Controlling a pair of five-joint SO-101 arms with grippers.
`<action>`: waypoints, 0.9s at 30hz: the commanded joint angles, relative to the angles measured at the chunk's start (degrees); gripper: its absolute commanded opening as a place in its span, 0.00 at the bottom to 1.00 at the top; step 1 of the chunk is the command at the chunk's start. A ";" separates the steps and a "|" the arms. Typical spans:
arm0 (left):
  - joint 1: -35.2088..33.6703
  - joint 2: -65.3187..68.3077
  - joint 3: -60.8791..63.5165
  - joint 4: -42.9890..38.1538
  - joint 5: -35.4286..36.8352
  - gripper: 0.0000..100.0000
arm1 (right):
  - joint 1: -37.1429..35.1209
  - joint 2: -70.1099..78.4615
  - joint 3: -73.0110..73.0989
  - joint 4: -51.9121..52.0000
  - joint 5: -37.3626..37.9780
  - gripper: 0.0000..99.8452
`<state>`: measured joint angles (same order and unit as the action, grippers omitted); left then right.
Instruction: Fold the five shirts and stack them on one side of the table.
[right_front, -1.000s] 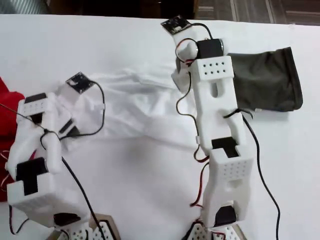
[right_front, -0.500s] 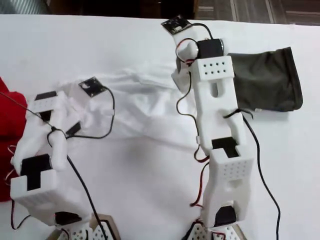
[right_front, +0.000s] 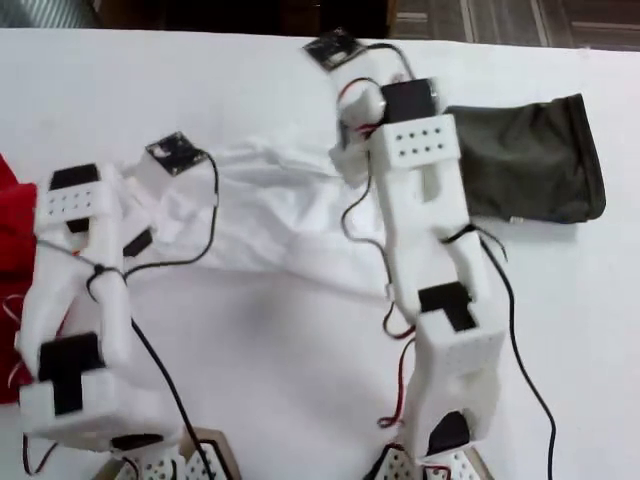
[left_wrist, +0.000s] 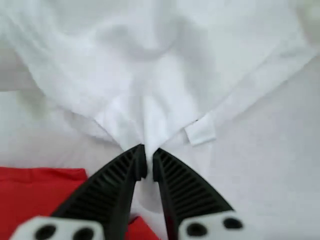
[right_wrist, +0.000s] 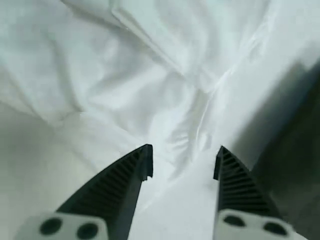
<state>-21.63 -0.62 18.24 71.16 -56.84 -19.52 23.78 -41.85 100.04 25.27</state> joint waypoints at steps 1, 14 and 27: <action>-0.53 -9.14 -2.33 6.24 0.70 0.03 | -5.05 -7.60 8.88 1.19 3.16 0.20; -5.71 -14.33 13.32 -1.32 0.26 0.03 | 3.91 -15.78 49.32 -22.02 3.87 0.27; -5.45 -14.07 14.81 -3.08 0.26 0.03 | 6.11 -8.84 58.73 -38.73 3.78 0.17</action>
<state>-26.46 -12.48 33.01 68.70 -56.84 -12.48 14.99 17.14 62.51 29.05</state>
